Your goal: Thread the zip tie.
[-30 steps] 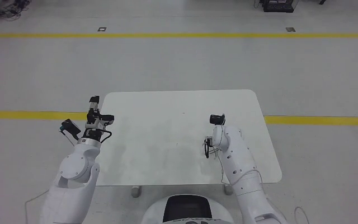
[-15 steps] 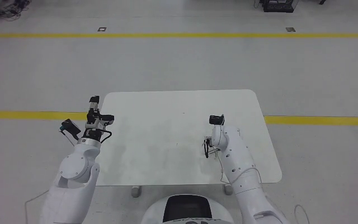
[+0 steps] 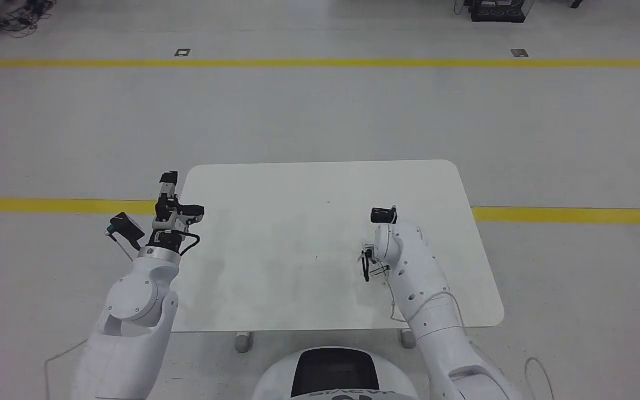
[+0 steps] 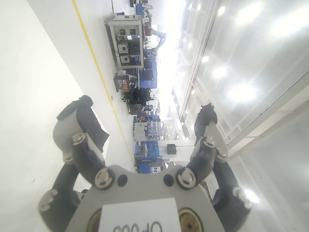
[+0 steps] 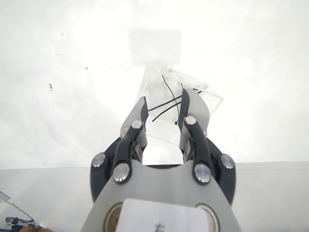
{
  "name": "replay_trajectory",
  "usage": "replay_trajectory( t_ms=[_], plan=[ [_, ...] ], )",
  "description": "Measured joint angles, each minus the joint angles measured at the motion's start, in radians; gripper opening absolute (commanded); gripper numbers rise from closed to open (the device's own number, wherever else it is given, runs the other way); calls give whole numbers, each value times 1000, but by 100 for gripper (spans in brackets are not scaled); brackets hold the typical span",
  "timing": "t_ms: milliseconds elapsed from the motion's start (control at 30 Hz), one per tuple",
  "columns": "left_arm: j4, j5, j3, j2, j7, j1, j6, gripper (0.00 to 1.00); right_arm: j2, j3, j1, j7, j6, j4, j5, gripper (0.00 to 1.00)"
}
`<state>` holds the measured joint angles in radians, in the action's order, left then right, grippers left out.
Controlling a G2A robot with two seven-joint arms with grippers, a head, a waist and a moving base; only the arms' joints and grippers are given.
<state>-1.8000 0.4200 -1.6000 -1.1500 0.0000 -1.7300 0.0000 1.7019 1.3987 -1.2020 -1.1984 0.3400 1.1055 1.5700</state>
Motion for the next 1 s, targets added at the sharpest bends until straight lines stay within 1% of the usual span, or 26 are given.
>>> replay_trajectory(
  t_ms=[367,933,1000],
  plan=[
    [0,0,0,0,0,0,0,100,8,-12,33,18,0,-79,0,30],
    [0,0,0,0,0,0,0,100,11,2,82,36,0,-183,0,30],
    [0,0,0,0,0,0,0,100,13,4,87,39,0,-193,0,28]
  ],
)
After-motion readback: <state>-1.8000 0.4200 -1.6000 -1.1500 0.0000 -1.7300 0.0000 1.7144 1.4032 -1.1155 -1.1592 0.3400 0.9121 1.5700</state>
